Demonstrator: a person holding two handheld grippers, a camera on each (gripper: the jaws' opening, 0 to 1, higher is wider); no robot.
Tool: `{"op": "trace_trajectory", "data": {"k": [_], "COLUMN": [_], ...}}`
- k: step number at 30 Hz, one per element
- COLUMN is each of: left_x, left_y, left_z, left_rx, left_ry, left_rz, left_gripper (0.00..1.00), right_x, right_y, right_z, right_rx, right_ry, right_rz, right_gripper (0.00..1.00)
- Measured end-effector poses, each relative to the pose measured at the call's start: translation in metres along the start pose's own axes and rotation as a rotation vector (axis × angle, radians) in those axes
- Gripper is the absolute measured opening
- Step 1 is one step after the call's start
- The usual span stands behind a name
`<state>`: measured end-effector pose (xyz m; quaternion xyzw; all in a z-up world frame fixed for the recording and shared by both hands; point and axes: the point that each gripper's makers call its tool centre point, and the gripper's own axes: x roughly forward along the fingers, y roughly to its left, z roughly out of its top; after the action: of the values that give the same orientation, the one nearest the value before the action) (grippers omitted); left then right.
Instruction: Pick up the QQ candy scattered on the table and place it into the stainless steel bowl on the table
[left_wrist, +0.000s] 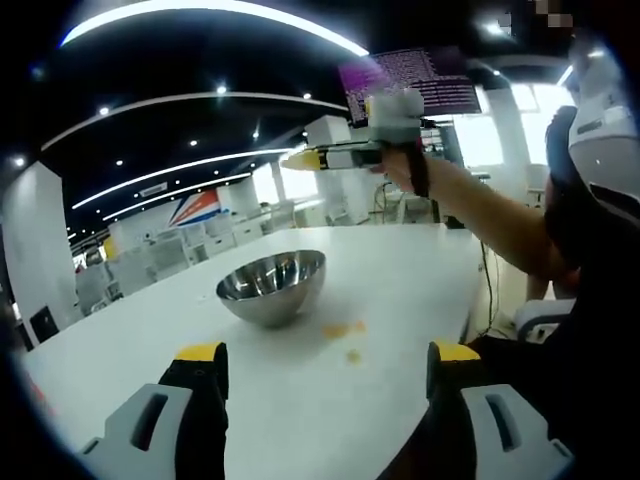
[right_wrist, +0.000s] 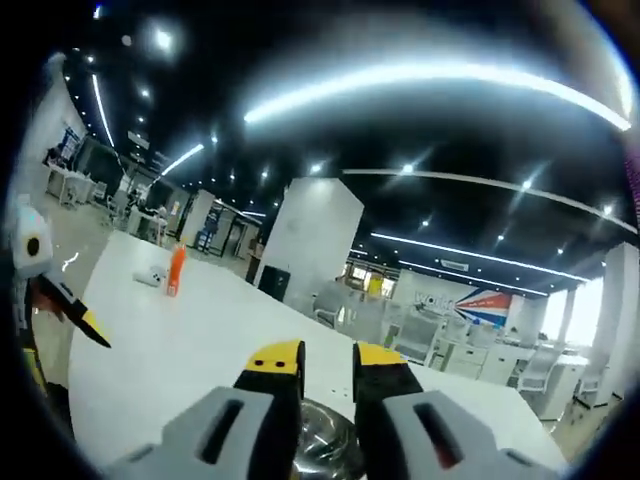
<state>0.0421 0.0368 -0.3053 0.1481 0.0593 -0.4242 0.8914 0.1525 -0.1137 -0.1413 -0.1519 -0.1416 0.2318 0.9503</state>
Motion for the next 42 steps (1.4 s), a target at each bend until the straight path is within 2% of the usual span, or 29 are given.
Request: {"op": "trace_trajectory", "data": {"k": [3, 6, 9, 12, 14, 21, 26, 30, 35, 38, 42], "left_x": [-0.002, -0.003, -0.003, -0.003, -0.003, -0.002, -0.001, 0.0, 0.001, 0.002, 0.002], "left_y": [0.001, 0.001, 0.002, 0.003, 0.004, 0.006, 0.006, 0.005, 0.002, 0.001, -0.001], "left_z": [0.004, 0.006, 0.006, 0.006, 0.005, 0.007, 0.005, 0.006, 0.007, 0.008, 0.008], "left_rx": [-0.008, -0.018, -0.017, -0.02, -0.02, -0.02, -0.02, -0.018, -0.015, -0.013, -0.012], "left_ry": [-0.016, -0.03, -0.032, -0.033, -0.033, -0.036, -0.029, -0.031, -0.031, -0.03, -0.029], "left_rz": [-0.003, -0.006, -0.006, -0.007, -0.007, -0.004, -0.003, -0.006, -0.012, -0.013, -0.017], "left_gripper": [0.83, 0.84, 0.84, 0.84, 0.84, 0.84, 0.84, 0.84, 0.84, 0.84, 0.84], "right_x": [-0.011, -0.022, -0.029, -0.035, -0.036, -0.035, -0.039, -0.043, -0.05, -0.051, -0.052], "right_y": [0.017, 0.035, 0.049, 0.068, 0.082, 0.099, 0.121, 0.13, 0.147, 0.157, 0.168], "right_z": [0.021, 0.031, 0.033, 0.028, 0.016, -0.017, -0.047, -0.075, -0.119, -0.141, -0.167], "right_rx": [-0.005, -0.003, -0.004, -0.002, -0.007, 0.046, 0.066, 0.072, 0.134, 0.169, 0.176], "right_ry": [-0.051, -0.072, -0.081, -0.078, -0.052, 0.004, 0.056, 0.118, 0.208, 0.236, 0.292], "right_rz": [0.042, 0.083, 0.108, 0.15, 0.192, 0.219, 0.269, 0.284, 0.315, 0.327, 0.343], "right_gripper": [0.2, 0.21, 0.21, 0.21, 0.22, 0.23, 0.23, 0.23, 0.23, 0.23, 0.23]}}
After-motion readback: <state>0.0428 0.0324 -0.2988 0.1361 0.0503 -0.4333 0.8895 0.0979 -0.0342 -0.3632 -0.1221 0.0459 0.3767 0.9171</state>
